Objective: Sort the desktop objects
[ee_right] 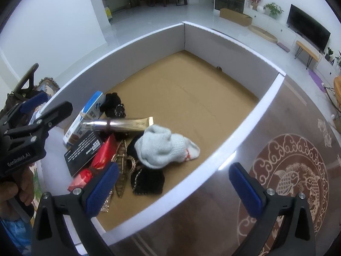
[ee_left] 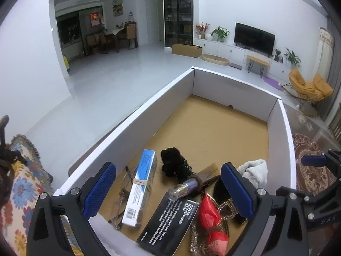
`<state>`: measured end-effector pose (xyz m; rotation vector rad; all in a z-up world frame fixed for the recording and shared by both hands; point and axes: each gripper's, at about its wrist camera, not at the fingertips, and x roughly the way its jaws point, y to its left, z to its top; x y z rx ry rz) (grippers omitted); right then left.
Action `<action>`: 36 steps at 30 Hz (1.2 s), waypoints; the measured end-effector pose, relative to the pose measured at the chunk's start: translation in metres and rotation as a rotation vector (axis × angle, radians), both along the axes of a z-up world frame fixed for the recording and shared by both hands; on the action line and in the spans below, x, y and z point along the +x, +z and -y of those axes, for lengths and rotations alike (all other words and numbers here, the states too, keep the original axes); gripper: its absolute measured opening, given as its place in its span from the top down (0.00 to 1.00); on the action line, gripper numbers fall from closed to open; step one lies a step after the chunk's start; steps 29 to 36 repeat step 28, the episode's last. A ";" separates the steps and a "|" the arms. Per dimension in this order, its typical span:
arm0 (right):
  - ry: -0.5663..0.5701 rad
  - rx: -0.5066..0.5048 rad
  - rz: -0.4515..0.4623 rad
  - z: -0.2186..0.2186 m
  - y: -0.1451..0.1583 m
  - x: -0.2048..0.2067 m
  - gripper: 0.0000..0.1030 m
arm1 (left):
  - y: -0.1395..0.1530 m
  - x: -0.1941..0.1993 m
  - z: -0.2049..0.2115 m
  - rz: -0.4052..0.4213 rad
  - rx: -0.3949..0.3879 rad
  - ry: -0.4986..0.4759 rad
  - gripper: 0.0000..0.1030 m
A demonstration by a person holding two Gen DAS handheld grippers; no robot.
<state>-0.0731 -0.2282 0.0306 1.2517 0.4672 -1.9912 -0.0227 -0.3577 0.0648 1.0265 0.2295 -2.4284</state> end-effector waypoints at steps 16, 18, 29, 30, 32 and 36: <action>0.012 0.017 0.003 0.015 -0.007 0.009 0.00 | 0.012 0.010 -0.012 0.003 -0.004 0.026 0.02; 0.016 0.012 0.004 0.015 -0.007 0.011 0.00 | 0.012 0.011 -0.012 0.001 0.014 0.021 0.00; 0.032 0.005 0.007 0.015 -0.007 0.015 0.00 | 0.023 0.024 -0.024 -0.045 0.005 0.096 0.00; 0.032 0.005 0.007 0.015 -0.007 0.015 0.00 | 0.023 0.024 -0.024 -0.045 0.005 0.096 0.00; 0.032 0.005 0.007 0.015 -0.007 0.015 0.00 | 0.023 0.024 -0.024 -0.045 0.005 0.096 0.00; 0.032 0.005 0.007 0.015 -0.007 0.015 0.00 | 0.023 0.024 -0.024 -0.045 0.005 0.096 0.00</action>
